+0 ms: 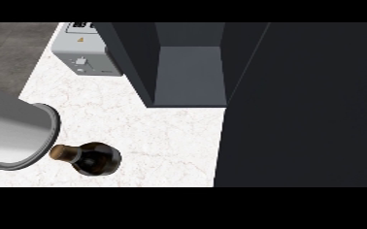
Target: Pick up the wine, place it into the cabinet and close the cabinet
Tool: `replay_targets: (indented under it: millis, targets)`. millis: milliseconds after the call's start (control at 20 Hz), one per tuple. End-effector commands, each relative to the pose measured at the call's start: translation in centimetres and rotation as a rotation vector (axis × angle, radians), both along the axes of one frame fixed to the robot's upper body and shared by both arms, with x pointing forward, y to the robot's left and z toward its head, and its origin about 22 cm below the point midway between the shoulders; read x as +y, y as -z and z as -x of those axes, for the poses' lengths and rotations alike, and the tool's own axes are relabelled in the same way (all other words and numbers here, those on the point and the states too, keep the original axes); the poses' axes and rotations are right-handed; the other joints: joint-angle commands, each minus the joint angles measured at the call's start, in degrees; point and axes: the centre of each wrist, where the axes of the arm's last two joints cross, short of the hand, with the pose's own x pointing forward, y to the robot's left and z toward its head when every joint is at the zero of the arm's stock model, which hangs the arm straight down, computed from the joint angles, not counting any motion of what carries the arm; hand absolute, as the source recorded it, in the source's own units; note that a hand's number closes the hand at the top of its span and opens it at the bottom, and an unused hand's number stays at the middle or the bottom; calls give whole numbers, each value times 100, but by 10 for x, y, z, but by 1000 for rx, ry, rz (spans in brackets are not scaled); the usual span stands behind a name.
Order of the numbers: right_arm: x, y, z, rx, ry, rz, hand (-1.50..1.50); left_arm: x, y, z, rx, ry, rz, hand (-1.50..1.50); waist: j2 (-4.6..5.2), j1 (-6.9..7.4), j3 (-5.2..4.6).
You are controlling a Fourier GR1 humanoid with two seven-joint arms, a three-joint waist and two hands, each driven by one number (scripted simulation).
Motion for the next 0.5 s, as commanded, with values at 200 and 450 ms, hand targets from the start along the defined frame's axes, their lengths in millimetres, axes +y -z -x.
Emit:
replay_targets:
  millis: [200,450]
  targets:
    - [-8,-28,24,-51,-50,-47,-150,-28,16,-21,13,-34,-18,-150,10,-53,3]
    - [-3,-24,42,-42,-51,-15,-150,-8,21,-12,27,-97,-20,-150,-10,4,0]
